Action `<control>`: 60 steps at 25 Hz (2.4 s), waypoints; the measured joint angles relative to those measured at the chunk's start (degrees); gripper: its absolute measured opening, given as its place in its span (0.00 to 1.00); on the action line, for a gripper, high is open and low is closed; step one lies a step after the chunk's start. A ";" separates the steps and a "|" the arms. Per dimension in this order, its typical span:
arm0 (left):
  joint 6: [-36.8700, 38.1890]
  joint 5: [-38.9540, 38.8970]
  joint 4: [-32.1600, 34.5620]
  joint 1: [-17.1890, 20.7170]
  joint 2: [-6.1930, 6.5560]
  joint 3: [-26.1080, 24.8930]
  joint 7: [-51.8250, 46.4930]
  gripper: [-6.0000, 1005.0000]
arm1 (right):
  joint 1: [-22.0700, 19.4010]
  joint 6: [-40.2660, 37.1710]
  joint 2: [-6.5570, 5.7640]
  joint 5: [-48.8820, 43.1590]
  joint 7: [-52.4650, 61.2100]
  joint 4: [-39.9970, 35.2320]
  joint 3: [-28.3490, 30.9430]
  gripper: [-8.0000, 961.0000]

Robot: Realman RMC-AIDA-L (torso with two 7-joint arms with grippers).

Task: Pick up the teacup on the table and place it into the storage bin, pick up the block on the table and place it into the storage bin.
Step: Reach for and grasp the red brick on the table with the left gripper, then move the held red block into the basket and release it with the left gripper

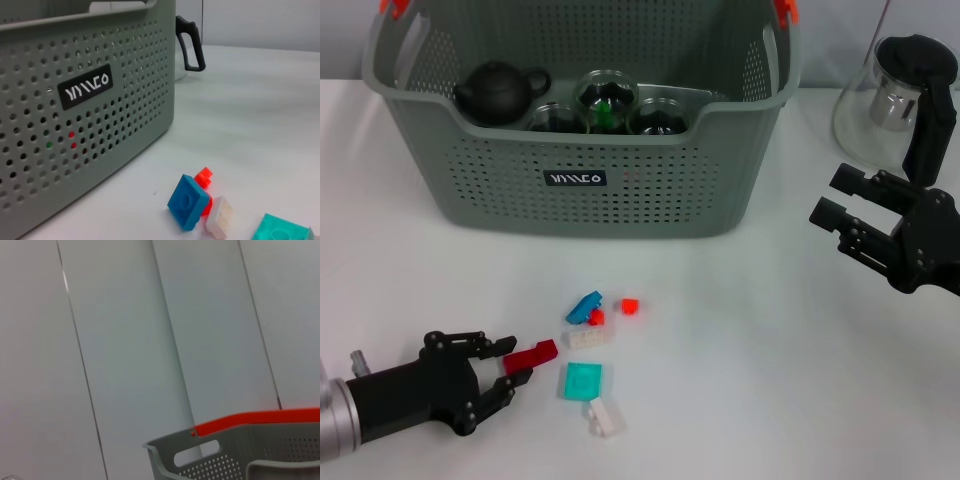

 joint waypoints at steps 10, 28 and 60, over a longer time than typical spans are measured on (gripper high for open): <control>-0.64 0.42 -0.60 -0.44 0.00 -0.35 -0.03 0.33 | -0.28 -0.01 0.00 0.15 0.00 -0.05 0.00 0.60; -0.65 1.41 -0.06 -1.02 0.27 -0.10 -2.79 0.28 | -0.44 -0.16 0.00 0.05 0.00 -0.05 0.00 0.60; 29.34 -0.72 5.79 -9.02 4.79 -16.50 -15.22 0.19 | -0.47 -0.35 0.00 -0.09 -0.33 0.25 -0.47 0.60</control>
